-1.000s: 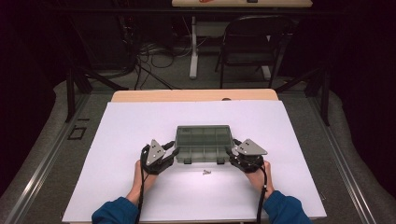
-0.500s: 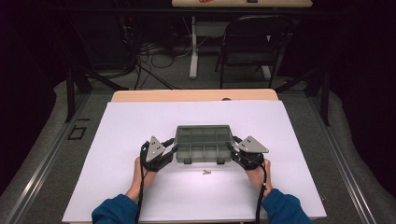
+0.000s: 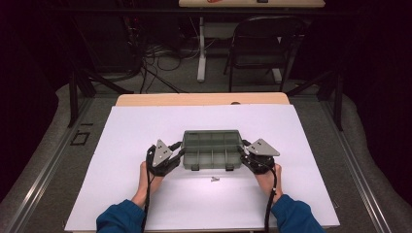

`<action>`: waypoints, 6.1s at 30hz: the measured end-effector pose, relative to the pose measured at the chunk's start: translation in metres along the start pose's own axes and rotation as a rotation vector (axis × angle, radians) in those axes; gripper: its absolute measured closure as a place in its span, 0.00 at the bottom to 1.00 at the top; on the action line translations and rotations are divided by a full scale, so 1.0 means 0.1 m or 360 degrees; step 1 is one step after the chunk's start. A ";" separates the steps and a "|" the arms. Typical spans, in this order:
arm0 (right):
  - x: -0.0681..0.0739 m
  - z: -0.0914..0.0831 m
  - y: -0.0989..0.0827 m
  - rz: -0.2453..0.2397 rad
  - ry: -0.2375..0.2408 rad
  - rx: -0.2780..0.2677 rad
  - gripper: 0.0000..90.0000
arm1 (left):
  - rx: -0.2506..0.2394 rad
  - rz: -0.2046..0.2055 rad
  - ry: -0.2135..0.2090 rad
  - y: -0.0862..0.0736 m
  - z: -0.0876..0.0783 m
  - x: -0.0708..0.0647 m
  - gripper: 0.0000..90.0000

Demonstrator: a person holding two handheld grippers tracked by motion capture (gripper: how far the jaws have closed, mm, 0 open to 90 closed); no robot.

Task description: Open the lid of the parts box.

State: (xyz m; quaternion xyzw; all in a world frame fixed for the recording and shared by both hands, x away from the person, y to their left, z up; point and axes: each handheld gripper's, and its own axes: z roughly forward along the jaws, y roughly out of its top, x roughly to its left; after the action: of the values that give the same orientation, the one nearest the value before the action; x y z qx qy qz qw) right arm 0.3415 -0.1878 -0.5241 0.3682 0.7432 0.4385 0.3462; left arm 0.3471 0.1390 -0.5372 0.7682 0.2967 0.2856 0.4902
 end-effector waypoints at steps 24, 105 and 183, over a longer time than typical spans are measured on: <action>-0.05 0.03 0.03 0.0043 -0.0001 0.0022 0.87 | -0.0023 -0.0016 0.0039 0.06 0.04 0.04 0.79; -0.32 0.29 0.53 0.0200 0.0017 0.0168 0.91 | 0.0090 -0.0042 -0.0026 0.47 0.22 0.47 0.90; -0.57 0.95 0.65 0.0315 -0.0087 0.0287 0.93 | 0.0151 -0.0097 0.0213 0.57 0.81 0.69 0.88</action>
State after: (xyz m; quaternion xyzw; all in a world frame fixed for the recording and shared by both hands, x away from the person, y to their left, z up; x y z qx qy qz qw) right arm 0.4644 -0.1761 -0.4893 0.4811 0.7299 0.3917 0.2870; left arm 0.4620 0.1229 -0.5035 0.7603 0.3652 0.3070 0.4408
